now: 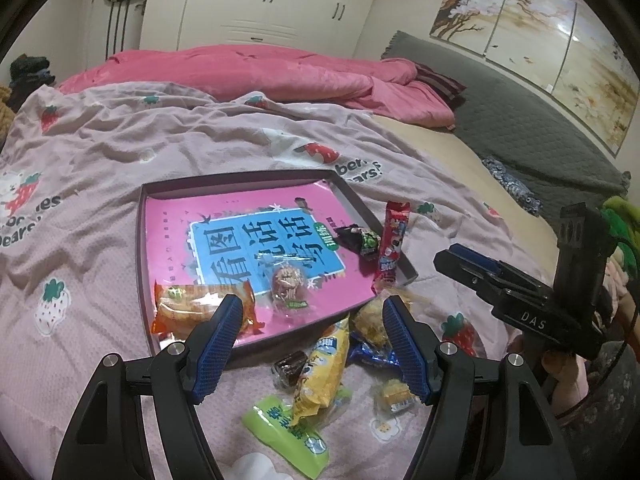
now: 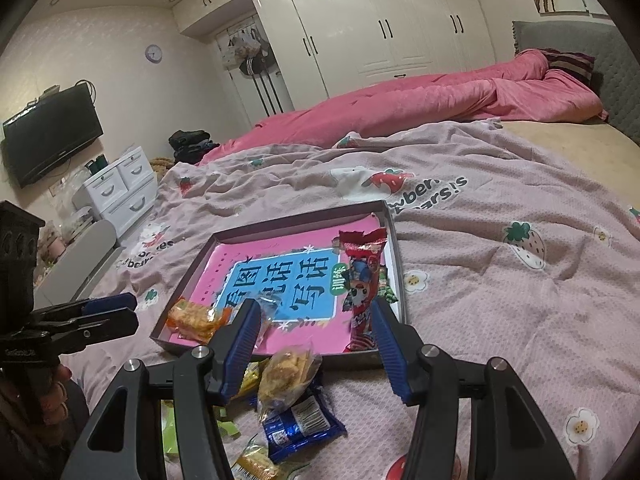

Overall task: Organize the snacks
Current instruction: 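Move both open tools back over the snack pile beside the tray, then grasp the clear cracker bag with the right tool while the left tool grasps the yellow biscuit pack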

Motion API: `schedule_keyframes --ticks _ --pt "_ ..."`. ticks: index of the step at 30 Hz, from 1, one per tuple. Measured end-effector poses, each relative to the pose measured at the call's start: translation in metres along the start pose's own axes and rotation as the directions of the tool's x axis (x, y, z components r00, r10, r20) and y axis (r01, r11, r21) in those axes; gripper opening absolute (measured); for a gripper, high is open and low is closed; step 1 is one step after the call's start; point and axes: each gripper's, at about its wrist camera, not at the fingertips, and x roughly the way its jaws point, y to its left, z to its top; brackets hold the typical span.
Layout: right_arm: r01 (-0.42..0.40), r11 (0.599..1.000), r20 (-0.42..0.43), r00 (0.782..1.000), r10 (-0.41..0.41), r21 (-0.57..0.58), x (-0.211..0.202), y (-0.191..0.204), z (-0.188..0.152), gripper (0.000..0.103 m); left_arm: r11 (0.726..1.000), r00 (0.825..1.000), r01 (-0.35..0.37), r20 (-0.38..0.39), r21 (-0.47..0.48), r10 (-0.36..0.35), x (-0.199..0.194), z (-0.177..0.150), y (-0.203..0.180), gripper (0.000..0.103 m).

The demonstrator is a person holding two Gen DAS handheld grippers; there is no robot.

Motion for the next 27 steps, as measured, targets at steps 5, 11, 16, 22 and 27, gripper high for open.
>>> schedule_keyframes --ticks 5,11,16,22,27 --pt "-0.009 1.0 -0.006 1.0 0.009 -0.011 -0.006 0.006 -0.004 0.057 1.0 1.0 0.002 -0.021 0.012 -0.002 0.004 -0.004 -0.004 0.074" --pt "-0.013 1.0 -0.029 0.999 0.013 -0.011 -0.008 0.009 -0.01 0.057 1.0 0.998 0.001 -0.063 0.025 0.0 0.011 -0.008 -0.006 0.074" --pt "-0.019 1.0 -0.044 0.999 0.019 -0.012 -0.008 0.013 -0.013 0.057 0.999 0.994 -0.016 -0.108 0.051 0.021 0.019 -0.014 -0.009 0.074" --pt "-0.029 0.999 -0.062 0.998 0.028 -0.017 -0.006 0.016 -0.017 0.058 0.997 0.989 -0.021 -0.147 0.081 0.033 0.029 -0.022 -0.014 0.074" --pt "-0.043 0.999 -0.093 0.995 0.042 -0.009 -0.002 0.018 -0.021 0.058 0.992 0.984 -0.047 -0.167 0.117 0.066 0.038 -0.028 -0.018 0.074"
